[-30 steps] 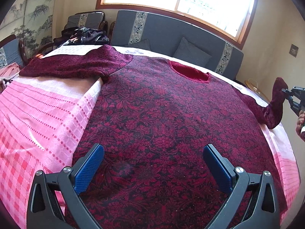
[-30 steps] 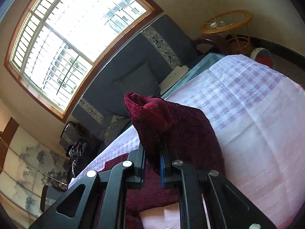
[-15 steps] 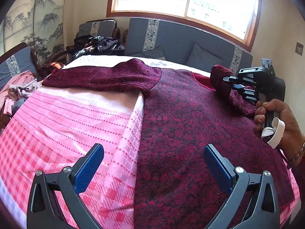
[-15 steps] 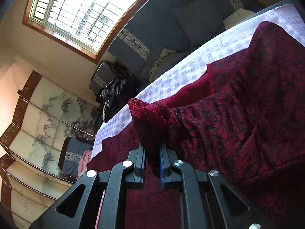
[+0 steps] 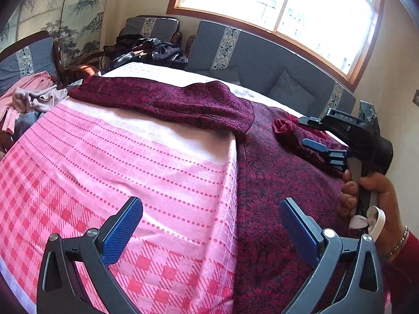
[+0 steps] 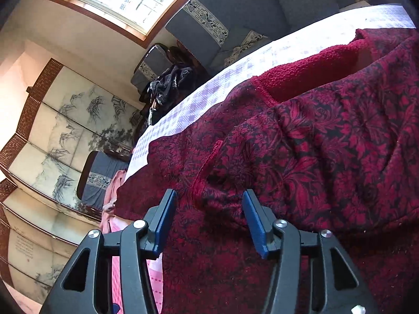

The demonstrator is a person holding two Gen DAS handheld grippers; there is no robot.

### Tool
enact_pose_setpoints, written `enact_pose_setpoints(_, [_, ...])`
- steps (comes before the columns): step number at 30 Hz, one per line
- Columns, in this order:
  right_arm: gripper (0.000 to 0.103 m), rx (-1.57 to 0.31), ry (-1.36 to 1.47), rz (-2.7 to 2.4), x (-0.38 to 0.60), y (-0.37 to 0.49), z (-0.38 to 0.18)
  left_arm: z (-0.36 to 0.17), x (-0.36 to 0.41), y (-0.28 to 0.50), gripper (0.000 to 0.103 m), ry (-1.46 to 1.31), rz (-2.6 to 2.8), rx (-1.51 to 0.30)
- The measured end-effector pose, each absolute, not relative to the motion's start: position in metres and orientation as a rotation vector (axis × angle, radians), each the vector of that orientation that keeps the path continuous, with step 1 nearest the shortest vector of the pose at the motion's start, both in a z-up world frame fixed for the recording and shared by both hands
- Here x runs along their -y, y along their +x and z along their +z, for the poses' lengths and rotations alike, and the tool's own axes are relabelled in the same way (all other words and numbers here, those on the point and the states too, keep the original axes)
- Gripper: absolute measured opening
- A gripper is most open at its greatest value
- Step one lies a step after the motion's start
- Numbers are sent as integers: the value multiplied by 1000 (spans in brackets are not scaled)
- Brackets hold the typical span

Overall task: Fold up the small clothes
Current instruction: 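Fold the held sleeve across the sweater body and open the right tool, then grasp the other sleeve cuff with the left tool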

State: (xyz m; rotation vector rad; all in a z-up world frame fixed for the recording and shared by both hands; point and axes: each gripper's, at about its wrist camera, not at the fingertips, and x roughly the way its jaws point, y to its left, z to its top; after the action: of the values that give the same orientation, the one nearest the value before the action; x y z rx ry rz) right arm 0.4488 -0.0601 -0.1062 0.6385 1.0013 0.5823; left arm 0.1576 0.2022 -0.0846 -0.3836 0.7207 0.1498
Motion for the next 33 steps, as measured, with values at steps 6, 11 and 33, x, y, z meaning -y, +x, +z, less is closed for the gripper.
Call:
enact_pose_setpoints(6, [62,-916,572,620,89,389,-80,-77,-283,187,103,-513,105,-691])
enact_pose_setpoints(11, [71,-908,63,458,70,341,-78,-92,-366,224,103,-675,144,-711])
enact_pose_setpoints(33, [100,-912,96,483,72,327,-95,-163,-536,304,9,-1126,210,-739])
